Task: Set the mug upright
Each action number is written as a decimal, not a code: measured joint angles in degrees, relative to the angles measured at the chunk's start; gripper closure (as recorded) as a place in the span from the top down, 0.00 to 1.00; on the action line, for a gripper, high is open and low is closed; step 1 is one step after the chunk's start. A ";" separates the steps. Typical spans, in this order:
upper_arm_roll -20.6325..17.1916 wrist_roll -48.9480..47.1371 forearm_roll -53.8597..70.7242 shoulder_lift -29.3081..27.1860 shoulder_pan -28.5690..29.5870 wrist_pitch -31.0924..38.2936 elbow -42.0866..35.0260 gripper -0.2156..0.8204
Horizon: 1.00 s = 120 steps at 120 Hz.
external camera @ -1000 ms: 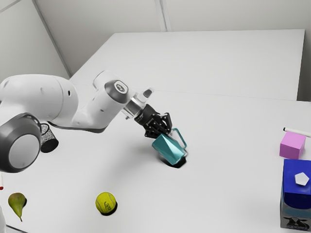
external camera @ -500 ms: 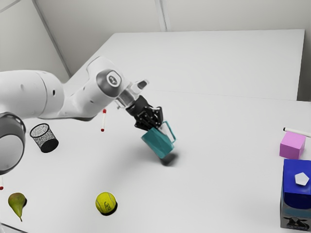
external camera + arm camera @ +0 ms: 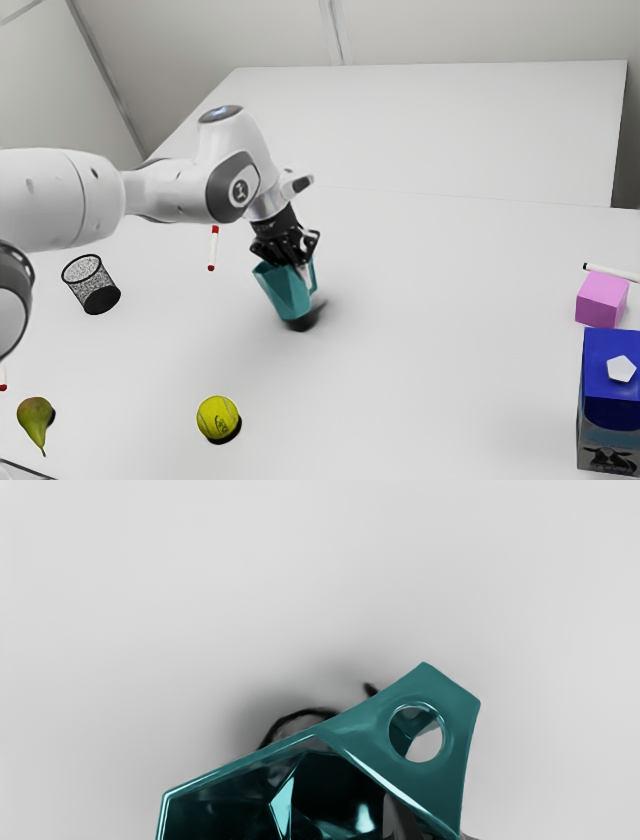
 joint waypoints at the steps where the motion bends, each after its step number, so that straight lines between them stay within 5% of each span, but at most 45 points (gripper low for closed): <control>1: 0.00 -0.42 0.27 -0.11 0.00 0.06 -0.23 0.03; 59: 0.86 -22.82 21.68 -5.93 -3.62 3.65 -8.29 0.03; 120: 2.03 -34.91 24.51 -4.30 -3.84 8.80 -10.90 0.03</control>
